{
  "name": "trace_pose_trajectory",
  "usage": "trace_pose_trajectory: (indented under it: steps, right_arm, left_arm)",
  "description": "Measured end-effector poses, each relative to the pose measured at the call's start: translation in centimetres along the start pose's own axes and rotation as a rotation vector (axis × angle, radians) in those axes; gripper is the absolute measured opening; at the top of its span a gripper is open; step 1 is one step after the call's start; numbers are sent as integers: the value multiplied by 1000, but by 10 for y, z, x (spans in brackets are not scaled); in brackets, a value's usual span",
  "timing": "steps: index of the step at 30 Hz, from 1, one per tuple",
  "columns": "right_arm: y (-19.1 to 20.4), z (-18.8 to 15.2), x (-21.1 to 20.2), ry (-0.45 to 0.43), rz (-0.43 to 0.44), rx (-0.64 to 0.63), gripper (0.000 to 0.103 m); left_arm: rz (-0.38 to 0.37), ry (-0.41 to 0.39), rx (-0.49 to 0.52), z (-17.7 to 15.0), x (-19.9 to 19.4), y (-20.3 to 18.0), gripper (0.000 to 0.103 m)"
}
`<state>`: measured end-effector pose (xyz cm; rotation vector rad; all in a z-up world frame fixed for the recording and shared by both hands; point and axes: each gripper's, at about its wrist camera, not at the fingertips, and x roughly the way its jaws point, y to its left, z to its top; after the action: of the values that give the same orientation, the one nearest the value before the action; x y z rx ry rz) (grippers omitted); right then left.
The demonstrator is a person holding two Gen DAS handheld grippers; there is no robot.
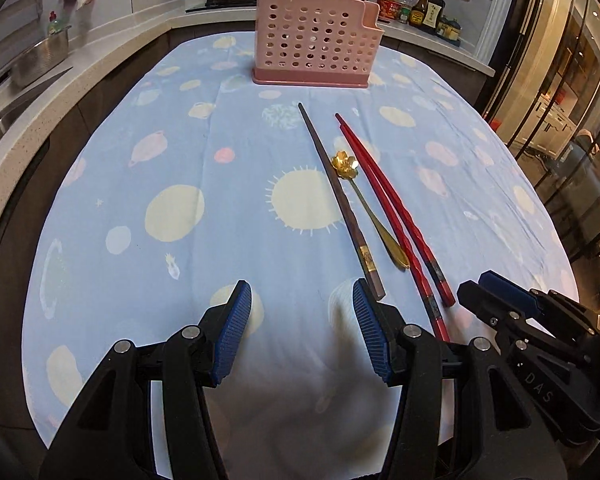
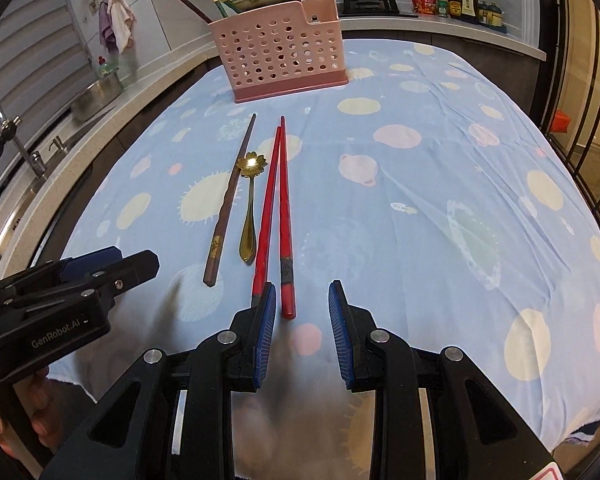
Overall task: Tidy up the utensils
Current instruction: 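Grasp the dark brown chopstick with the left gripper while the right grasps a red chopstick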
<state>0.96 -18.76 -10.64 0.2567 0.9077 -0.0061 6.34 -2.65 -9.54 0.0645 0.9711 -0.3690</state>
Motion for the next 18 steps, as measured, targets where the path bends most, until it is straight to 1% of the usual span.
trace_pose_trajectory:
  steps: [3,10,16,18]
  right_arm:
    - [1,0,5,9,11,3,26]
    - [4,2,16,17,5,-8,23]
    - [1,2,23,23,1,0,14]
    - [-2,2,23,22,-7,2,8]
  left_arm:
    - [-9,-3,2,1,-1,-2,50]
    - [-14,3,16,0,3,-8,50]
    - [-14,8,13,2,7,-9,50]
    - [-15,11,15,3,8,-10,50]
